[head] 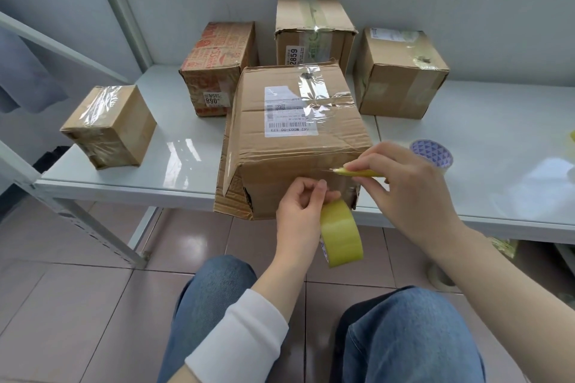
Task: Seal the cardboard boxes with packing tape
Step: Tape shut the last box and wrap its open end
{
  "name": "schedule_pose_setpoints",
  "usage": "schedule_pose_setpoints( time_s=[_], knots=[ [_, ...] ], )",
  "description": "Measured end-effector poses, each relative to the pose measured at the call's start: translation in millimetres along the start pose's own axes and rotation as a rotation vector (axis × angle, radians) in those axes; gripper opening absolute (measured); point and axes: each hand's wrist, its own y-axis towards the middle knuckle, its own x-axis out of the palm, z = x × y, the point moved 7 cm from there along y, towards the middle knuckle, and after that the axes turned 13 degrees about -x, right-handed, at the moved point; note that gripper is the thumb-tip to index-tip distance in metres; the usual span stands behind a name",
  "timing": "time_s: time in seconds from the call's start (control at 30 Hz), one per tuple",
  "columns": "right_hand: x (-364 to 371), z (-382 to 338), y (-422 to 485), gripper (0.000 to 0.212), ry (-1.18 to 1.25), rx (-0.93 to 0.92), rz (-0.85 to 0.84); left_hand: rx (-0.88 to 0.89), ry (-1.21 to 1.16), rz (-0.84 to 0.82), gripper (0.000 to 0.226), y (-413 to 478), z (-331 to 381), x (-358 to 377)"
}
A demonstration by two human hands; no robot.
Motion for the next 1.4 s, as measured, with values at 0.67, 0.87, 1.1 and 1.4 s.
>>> schedule_pose_setpoints(
  time_s=[0.67, 0.87, 1.1, 1.4],
  knots=[
    [1.8, 13.0, -9.5, 0.023, -0.041, -0.054, 0.049, 0.004, 0.007, 0.028, 0.016, -0.3, 1.3, -2.9],
    [0.8, 9.7, -6.6, 0.012, -0.081, -0.056, 0.05, 0.01, 0.005, 0.039, 0.016, -1.2, 1.5, -1.9],
    [2.1, 15.0, -6.3, 0.01, -0.061, -0.068, 0.024, 0.008, 0.01, 0.053, 0.015, -1.9, -1.2, -2.3],
    [-14.7, 38.2, -32.6, 0.009, -0.057, 0.119, 0.011, 0.059, 0.085, 0.048, 0.014, -6.6, 1.2, -8.3]
  ],
)
